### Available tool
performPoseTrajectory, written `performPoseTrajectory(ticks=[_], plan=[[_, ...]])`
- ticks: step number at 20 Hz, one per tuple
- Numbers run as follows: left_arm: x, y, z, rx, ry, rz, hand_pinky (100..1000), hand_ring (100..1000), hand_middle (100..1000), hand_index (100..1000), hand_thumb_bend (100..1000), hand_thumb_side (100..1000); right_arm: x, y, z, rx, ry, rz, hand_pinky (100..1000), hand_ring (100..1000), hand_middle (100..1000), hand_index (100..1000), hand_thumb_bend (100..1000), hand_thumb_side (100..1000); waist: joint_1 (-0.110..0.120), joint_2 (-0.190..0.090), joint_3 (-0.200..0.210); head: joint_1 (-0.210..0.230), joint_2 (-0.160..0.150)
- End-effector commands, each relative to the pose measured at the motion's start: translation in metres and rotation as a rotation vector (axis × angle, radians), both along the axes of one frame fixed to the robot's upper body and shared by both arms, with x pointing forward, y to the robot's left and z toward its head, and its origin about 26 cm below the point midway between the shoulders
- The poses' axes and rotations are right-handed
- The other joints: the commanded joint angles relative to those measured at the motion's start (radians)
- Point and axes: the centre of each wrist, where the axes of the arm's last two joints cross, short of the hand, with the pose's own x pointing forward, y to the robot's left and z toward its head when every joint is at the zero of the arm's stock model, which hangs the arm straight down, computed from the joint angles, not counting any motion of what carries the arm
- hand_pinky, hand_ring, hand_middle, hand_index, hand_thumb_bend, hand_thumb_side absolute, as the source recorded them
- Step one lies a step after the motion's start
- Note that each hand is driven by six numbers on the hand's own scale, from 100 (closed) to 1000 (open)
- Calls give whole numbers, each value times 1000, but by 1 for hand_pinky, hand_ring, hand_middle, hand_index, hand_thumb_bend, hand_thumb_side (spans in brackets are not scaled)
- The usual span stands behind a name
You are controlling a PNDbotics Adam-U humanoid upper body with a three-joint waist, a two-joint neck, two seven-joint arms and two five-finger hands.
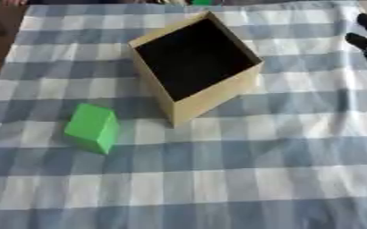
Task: Pick up objects on the table and place them in the box.
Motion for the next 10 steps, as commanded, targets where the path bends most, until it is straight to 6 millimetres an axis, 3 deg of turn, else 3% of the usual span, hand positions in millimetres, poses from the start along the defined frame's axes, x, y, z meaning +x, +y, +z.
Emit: performPoseTrajectory(ticks=[1,10], plan=[[-5,-3,9,114,45,0,776,882,858,973,739,723,-2,0,8,-16,-24,6,808,865,606,900,100,967,13,-19,-3,3,-8],[-1,-19,15,166,74,1,796,915,895,1000,823,761,-2,2,7,-20,-18,16,809,866,605,901,100,968,8,-18,-5,7,-9]])
